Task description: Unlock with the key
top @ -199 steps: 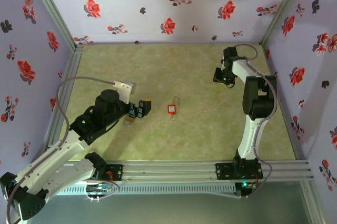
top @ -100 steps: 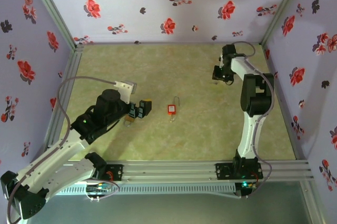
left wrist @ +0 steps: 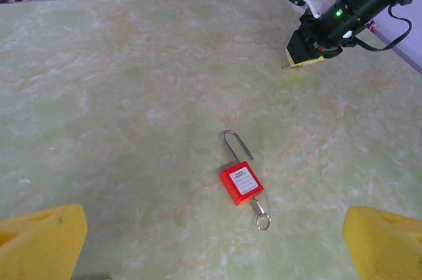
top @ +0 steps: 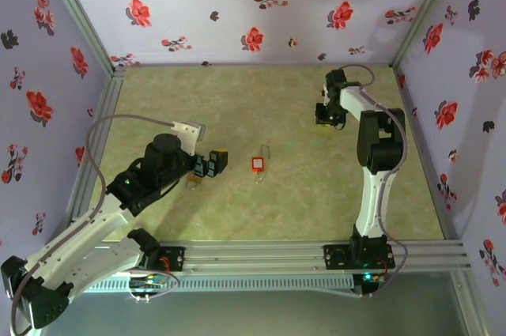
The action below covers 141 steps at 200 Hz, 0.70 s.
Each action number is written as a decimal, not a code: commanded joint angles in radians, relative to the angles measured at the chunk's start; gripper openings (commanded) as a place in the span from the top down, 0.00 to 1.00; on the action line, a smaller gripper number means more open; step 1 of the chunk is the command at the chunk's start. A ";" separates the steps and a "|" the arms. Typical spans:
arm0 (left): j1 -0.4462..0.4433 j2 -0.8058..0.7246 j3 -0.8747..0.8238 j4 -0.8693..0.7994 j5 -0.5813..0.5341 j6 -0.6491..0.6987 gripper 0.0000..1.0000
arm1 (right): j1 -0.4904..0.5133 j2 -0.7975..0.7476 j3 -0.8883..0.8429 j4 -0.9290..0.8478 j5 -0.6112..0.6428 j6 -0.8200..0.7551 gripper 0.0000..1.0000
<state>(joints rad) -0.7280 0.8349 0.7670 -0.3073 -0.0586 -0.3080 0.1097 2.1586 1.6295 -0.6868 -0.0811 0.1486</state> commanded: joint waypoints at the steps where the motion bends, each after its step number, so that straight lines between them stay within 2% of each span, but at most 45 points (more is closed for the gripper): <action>1: 0.002 -0.001 0.002 0.010 0.003 0.007 0.00 | 0.001 0.018 0.012 -0.034 0.044 -0.014 0.78; 62: 0.002 -0.014 -0.002 0.002 0.003 0.012 0.01 | 0.001 0.034 0.027 -0.053 0.077 -0.001 0.83; 111: 0.003 -0.013 -0.003 0.002 0.001 0.010 0.00 | 0.002 0.028 0.024 -0.053 0.077 0.011 1.00; 141: 0.001 -0.007 -0.001 0.045 0.003 -0.036 0.00 | 0.008 -0.046 -0.022 -0.024 0.041 0.028 1.00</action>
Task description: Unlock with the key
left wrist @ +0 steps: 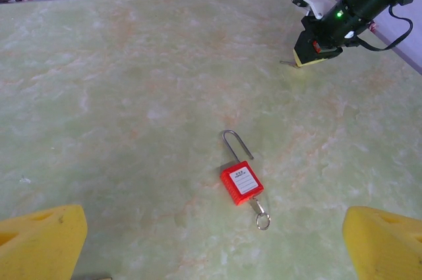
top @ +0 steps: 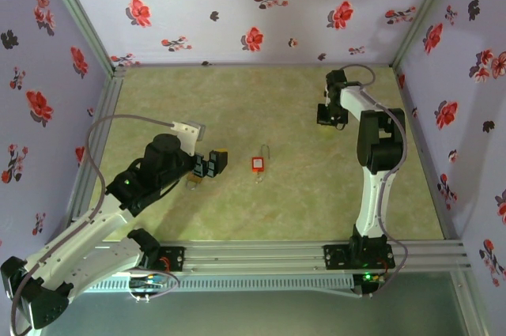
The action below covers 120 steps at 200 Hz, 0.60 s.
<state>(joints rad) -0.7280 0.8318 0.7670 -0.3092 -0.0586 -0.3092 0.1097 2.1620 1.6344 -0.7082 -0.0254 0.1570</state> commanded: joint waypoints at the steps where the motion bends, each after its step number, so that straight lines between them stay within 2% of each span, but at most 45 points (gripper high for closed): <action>1: 0.002 -0.005 -0.001 0.049 0.004 -0.038 0.00 | 0.009 -0.053 -0.030 0.000 -0.018 0.021 1.00; 31: 0.004 0.061 0.020 0.157 0.040 -0.182 0.00 | 0.031 -0.211 -0.132 0.074 -0.102 0.081 1.00; 55: 0.004 0.159 0.048 0.288 0.085 -0.351 0.02 | 0.075 -0.360 -0.222 0.118 -0.168 0.116 1.00; 92: 0.004 0.318 0.080 0.533 0.120 -0.611 0.04 | 0.132 -0.589 -0.402 0.263 -0.357 0.247 1.00; 120: 0.003 0.437 0.123 0.660 0.153 -0.751 0.08 | 0.195 -0.705 -0.468 0.309 -0.407 0.330 1.00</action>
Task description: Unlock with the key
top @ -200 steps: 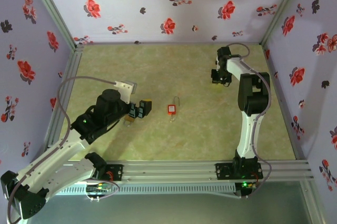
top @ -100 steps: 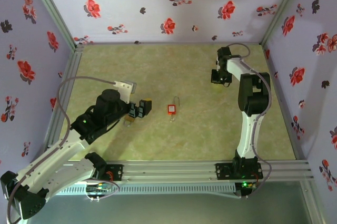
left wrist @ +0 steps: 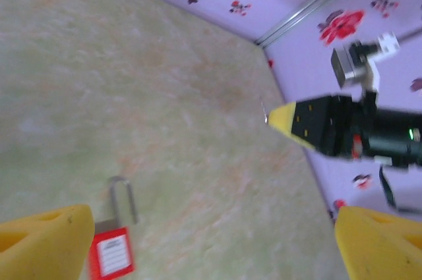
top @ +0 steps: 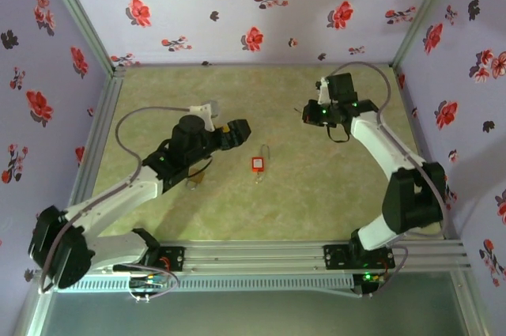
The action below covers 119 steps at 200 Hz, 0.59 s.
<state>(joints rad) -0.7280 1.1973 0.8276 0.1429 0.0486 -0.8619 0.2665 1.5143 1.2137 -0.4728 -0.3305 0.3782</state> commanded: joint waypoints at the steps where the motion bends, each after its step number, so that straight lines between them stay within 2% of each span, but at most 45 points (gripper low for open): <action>1: 0.003 0.076 0.065 0.211 0.047 -0.200 0.08 | 0.040 -0.060 -0.048 0.074 -0.104 0.110 1.00; 35: -0.004 0.197 0.123 0.236 0.073 -0.251 0.15 | 0.145 -0.124 -0.040 0.071 -0.120 0.159 1.00; 74: -0.008 0.269 0.145 0.236 0.074 -0.273 0.24 | 0.237 -0.139 -0.015 0.029 -0.111 0.158 1.00; 119: -0.010 0.308 0.160 0.216 0.084 -0.299 0.38 | 0.278 -0.137 -0.016 0.011 -0.083 0.151 1.00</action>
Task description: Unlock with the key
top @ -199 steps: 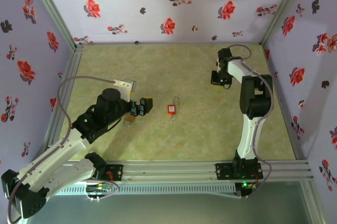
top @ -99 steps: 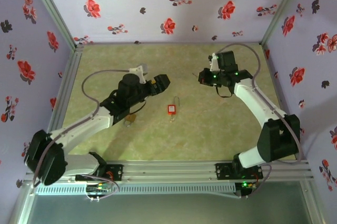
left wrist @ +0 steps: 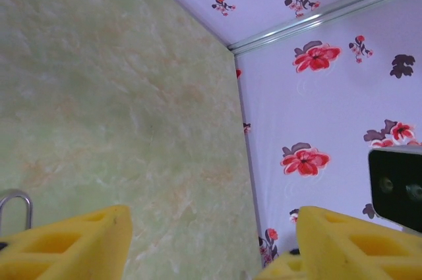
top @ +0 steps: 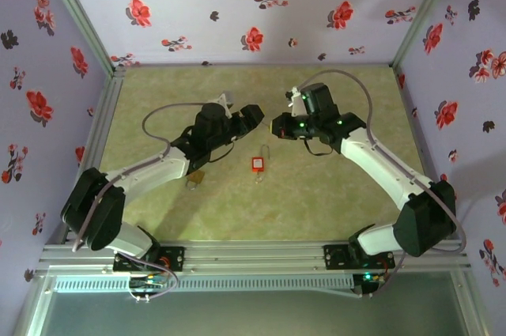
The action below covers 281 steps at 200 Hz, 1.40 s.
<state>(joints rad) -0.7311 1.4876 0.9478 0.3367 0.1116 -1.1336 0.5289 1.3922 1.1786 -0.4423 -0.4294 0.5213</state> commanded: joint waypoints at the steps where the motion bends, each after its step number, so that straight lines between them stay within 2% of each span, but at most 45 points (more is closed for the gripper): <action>1: -0.008 0.019 0.040 0.022 0.021 -0.028 0.39 | 0.016 -0.015 0.019 -0.019 0.017 0.008 1.00; 20: -0.013 0.028 0.040 0.019 0.028 -0.041 0.44 | 0.017 -0.013 0.023 -0.024 0.028 0.002 1.00; 72: -0.027 0.046 0.039 0.004 0.040 -0.067 0.50 | 0.025 0.010 0.047 -0.047 0.056 -0.015 1.00; 124: -0.028 0.059 0.039 0.000 0.047 -0.067 0.66 | 0.033 0.032 0.061 -0.056 0.070 -0.024 1.00; 142: -0.028 0.063 0.040 -0.004 0.055 -0.071 0.66 | 0.033 0.036 0.054 -0.044 0.070 -0.021 1.00; 166: -0.026 0.058 0.028 -0.019 0.055 -0.086 0.58 | 0.033 0.035 0.054 -0.039 0.073 -0.017 1.00; 222: -0.009 0.019 -0.082 0.149 0.127 -0.333 0.33 | 0.033 -0.026 -0.031 0.096 0.096 0.022 1.00; 264: -0.010 0.002 -0.182 0.335 0.116 -0.523 0.26 | 0.034 -0.100 -0.129 0.309 0.086 0.117 1.00; 281: -0.013 0.004 -0.194 0.387 0.101 -0.575 0.25 | 0.038 -0.112 -0.156 0.372 0.045 0.126 1.00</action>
<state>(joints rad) -0.7460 1.5227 0.7727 0.5652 0.2184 -1.5749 0.5549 1.3144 1.0554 -0.2329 -0.3557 0.6006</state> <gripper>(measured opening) 0.740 0.053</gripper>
